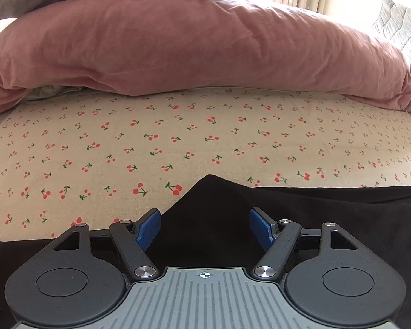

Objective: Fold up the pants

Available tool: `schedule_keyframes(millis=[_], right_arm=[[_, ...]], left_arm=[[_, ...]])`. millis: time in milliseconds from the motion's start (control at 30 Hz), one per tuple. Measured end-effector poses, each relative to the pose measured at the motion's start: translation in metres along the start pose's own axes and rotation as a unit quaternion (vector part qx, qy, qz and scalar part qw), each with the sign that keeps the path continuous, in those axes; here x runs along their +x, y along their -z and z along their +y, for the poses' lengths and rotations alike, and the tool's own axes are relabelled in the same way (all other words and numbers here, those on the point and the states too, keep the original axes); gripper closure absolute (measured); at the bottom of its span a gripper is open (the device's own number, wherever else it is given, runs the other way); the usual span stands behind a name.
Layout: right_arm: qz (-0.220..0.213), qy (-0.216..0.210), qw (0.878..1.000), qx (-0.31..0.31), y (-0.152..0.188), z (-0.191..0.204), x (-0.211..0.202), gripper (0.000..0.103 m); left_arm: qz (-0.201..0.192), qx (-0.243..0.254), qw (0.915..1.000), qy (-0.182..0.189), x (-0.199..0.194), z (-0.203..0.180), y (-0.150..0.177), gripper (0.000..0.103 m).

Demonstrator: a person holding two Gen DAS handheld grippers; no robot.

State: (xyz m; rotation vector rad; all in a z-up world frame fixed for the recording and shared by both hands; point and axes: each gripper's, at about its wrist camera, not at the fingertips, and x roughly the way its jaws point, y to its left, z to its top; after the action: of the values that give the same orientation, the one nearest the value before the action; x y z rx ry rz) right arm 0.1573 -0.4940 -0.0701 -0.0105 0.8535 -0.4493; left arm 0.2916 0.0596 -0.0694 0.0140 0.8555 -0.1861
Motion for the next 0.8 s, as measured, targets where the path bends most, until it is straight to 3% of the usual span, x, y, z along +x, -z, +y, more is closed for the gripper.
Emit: schedule_keyframes(millis=[100, 367, 567, 633, 700, 800], right_arm=[[-0.03, 0.02, 0.999, -0.003, -0.011, 0.002, -0.01, 0.103], [-0.113, 0.087, 0.99, 0.002, -0.037, 0.008, -0.02, 0.103], [-0.029, 0.111, 0.993, -0.016, -0.019, 0.012, 0.026, 0.103], [-0.033, 0.126, 0.991, -0.01, -0.019, 0.007, 0.025, 0.103], [-0.049, 0.116, 0.992, 0.012, -0.024, 0.001, 0.013, 0.077], [-0.069, 0.083, 0.994, 0.013, -0.032, 0.008, -0.005, 0.07]], left_arm=[[0.011, -0.002, 0.9999, -0.008, 0.012, 0.006, 0.001, 0.031], [-0.005, -0.011, 0.9999, 0.012, 0.008, 0.01, 0.0, 0.03], [-0.013, -0.028, 0.9994, 0.018, 0.01, 0.015, 0.001, 0.03], [-0.012, -0.031, 0.9993, 0.018, 0.011, 0.016, 0.001, 0.03], [-0.012, -0.036, 0.9991, 0.016, 0.008, 0.02, 0.0, 0.03], [-0.032, -0.06, 0.9973, 0.026, 0.002, 0.031, -0.005, 0.03]])
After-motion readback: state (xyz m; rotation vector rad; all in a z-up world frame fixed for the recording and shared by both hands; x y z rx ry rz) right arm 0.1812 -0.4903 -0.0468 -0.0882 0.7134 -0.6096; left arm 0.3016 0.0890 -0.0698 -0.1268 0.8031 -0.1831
